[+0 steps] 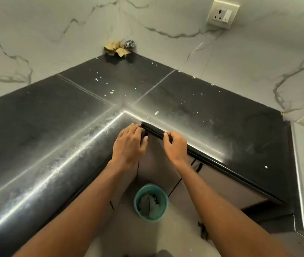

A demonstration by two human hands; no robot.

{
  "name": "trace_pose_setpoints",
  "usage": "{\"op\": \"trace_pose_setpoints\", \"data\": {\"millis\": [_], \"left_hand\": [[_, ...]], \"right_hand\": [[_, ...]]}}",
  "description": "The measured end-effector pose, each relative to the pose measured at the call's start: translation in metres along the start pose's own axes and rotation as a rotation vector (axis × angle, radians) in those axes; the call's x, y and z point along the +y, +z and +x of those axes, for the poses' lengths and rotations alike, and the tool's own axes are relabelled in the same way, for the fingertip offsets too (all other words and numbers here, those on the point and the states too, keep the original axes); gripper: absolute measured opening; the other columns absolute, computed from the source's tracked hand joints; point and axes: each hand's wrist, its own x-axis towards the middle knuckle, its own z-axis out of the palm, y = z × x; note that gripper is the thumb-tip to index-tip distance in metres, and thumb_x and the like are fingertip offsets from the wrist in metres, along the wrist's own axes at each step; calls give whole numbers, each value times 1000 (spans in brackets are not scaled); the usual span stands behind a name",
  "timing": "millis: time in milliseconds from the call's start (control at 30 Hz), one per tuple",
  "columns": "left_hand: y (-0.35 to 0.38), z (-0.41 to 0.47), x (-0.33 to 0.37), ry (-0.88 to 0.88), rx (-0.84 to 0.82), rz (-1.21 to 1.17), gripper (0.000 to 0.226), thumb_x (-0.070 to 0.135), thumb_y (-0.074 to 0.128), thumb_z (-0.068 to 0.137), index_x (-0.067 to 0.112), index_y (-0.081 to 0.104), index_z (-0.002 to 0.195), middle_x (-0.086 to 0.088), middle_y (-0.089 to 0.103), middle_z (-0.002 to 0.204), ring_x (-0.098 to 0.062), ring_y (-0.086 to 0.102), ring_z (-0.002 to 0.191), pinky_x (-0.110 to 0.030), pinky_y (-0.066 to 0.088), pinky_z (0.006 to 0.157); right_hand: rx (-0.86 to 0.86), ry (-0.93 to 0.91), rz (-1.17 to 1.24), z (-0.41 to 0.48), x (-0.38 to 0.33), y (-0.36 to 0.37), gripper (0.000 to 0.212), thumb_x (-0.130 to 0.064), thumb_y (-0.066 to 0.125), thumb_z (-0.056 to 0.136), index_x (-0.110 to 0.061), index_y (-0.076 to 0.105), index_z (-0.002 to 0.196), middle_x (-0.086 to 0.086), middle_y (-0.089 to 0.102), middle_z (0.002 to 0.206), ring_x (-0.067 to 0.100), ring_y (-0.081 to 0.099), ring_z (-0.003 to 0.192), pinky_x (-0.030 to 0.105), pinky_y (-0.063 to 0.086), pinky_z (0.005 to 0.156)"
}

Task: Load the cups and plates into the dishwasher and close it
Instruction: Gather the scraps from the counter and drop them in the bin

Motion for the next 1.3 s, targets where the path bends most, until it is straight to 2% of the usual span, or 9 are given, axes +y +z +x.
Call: {"op": "trace_pose_setpoints", "data": {"millis": [100,200,367,567,733,900,967,1167,1300], "left_hand": [[-12,24,-5,-43,-34,-2,43,43,52,92,12,59,121,-5,55,134,-22,47,129,-34,33,108],[-23,55,-13,-39,2,6,48,47,51,92,13,57,125,-4,53,137,-21,42,133,-34,31,109],[-30,109,-25,-66,29,34,51,51,51,91,13,55,126,-4,52,136,-21,41,135,-35,31,111],[-19,173,-38,-81,51,78,52,52,51,90,14,55,126,-5,54,135,-21,42,134,-37,33,110],[-12,215,-41,-140,74,51,53,51,49,92,13,54,128,-8,50,141,-22,39,137,-37,30,112],[-10,250,-53,-167,70,65,51,49,49,94,13,53,130,-8,48,144,-21,37,139,-38,30,114],[-8,268,-63,-176,71,76,51,49,49,93,13,53,129,-8,51,140,-21,40,136,-38,33,113],[14,324,-99,-189,52,108,51,51,49,93,13,54,126,-6,57,130,-21,47,129,-36,36,108],[35,374,-133,-196,41,119,51,51,48,92,14,55,126,-6,60,127,-20,49,127,-36,37,106]], "right_hand": [[-5,-21,23,21,-20,-6,23,-26,52,95,-13,70,90,-1,71,88,12,62,83,27,47,73],[-8,-66,42,50,-39,-9,23,-25,52,95,-13,71,100,-1,72,99,12,63,92,24,46,79],[9,-153,36,106,-56,-4,22,-25,52,95,-14,71,100,-2,72,98,12,63,91,17,41,78],[16,-227,59,182,-60,7,23,-23,54,95,-10,71,103,4,72,99,18,65,92,32,52,84],[-31,-299,57,231,-60,14,21,-22,56,95,-10,71,104,5,72,100,17,65,91,20,45,80],[-67,-316,77,274,-60,26,20,-21,56,95,-10,71,104,5,72,100,15,64,89,18,45,78],[-87,-318,100,295,-62,34,21,-20,56,95,-10,70,106,5,71,101,12,63,88,17,44,78],[-127,-279,123,359,-61,72,23,-22,53,96,-12,69,109,2,71,100,13,64,90,24,50,81],[-168,-283,91,410,-64,110,24,-26,53,96,-15,68,110,-1,70,101,8,61,89,21,47,78]]}}
